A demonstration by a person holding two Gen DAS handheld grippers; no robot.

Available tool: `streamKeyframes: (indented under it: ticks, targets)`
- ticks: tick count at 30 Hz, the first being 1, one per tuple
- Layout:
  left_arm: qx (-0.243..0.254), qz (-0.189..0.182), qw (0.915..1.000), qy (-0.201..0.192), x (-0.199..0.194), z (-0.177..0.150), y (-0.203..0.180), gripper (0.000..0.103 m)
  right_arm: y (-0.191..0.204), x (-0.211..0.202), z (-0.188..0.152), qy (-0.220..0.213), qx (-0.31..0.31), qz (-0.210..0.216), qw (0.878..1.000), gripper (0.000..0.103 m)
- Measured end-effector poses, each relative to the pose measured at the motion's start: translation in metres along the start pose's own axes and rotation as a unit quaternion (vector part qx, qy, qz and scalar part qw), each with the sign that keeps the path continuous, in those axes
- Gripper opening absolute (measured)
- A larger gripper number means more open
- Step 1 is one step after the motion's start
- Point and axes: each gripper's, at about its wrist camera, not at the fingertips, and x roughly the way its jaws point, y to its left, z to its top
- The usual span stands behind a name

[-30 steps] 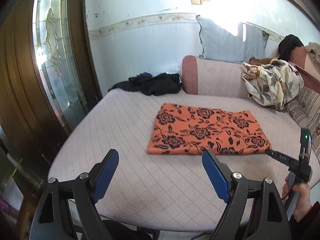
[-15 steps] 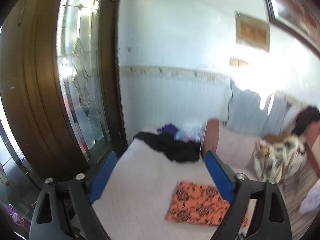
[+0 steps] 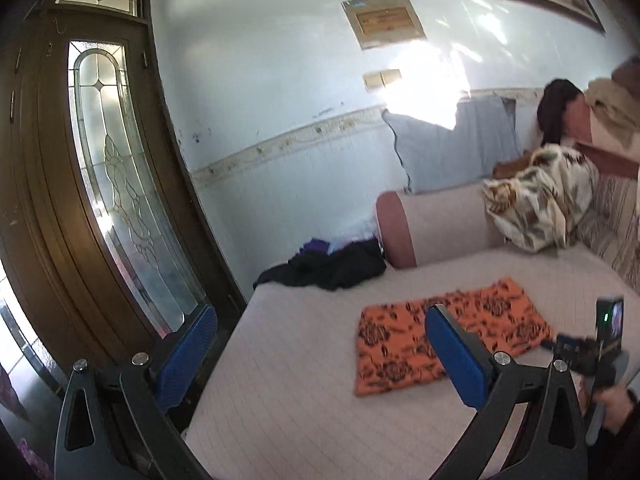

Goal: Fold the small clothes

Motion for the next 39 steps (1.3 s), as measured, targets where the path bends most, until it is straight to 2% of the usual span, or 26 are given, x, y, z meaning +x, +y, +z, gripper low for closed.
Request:
streamKeyframes:
  ticks: [3,6,9,12,17,23,26,30,33,35,36,39]
  targets:
    - [0.018,0.012,0.9998,-0.005,-0.012,-0.019,-0.009,0.103,0.002,-0.006,-0.005,-0.012,-0.014,-0.011,1.000,0.054]
    - [0.035,0.021,0.9989,-0.025,-0.036,-0.012,-0.006,0.103,0.003,-0.015,-0.013,-0.020,-0.006,-0.007,1.000,0.054]
    - [0.054,0.051,0.9957,-0.054,-0.063,0.009,0.001,0.103,0.012,-0.030,-0.024,-0.023,-0.015,0.001,1.000,0.054]
    - [0.046,0.055,0.9947,-0.075,-0.090,0.029,0.012,0.103,0.032,-0.048,-0.026,-0.029,-0.034,0.023,0.999,0.054]
    - [0.032,0.080,0.9893,-0.118,-0.142,0.057,0.037,0.103,0.086,-0.094,0.001,-0.075,-0.068,0.087,0.991,0.054]
    - [0.002,0.073,0.9882,-0.135,-0.193,0.083,0.076,0.103,0.152,-0.167,0.033,-0.132,-0.102,0.180,0.969,0.056]
    - [0.008,0.082,0.9852,-0.150,-0.215,0.094,0.090,0.103,0.176,-0.206,0.051,-0.163,-0.098,0.239,0.952,0.060]
    - [0.021,0.088,0.9794,-0.181,-0.243,0.119,0.107,0.103,0.204,-0.263,0.084,-0.212,-0.102,0.291,0.927,0.062]
    - [0.022,0.085,0.9764,-0.198,-0.255,0.136,0.116,0.103,0.221,-0.304,0.108,-0.238,-0.109,0.303,0.916,0.063]
    - [0.014,0.085,0.9741,-0.209,-0.256,0.143,0.122,0.103,0.229,-0.332,0.118,-0.269,-0.122,0.317,0.901,0.070]
    - [0.005,0.084,0.9737,-0.212,-0.254,0.145,0.125,0.103,0.230,-0.343,0.119,-0.281,-0.125,0.315,0.898,0.071]
    - [-0.012,0.056,0.9797,-0.192,-0.225,0.138,0.124,0.103,0.229,-0.360,0.117,-0.308,-0.129,0.305,0.892,0.075]
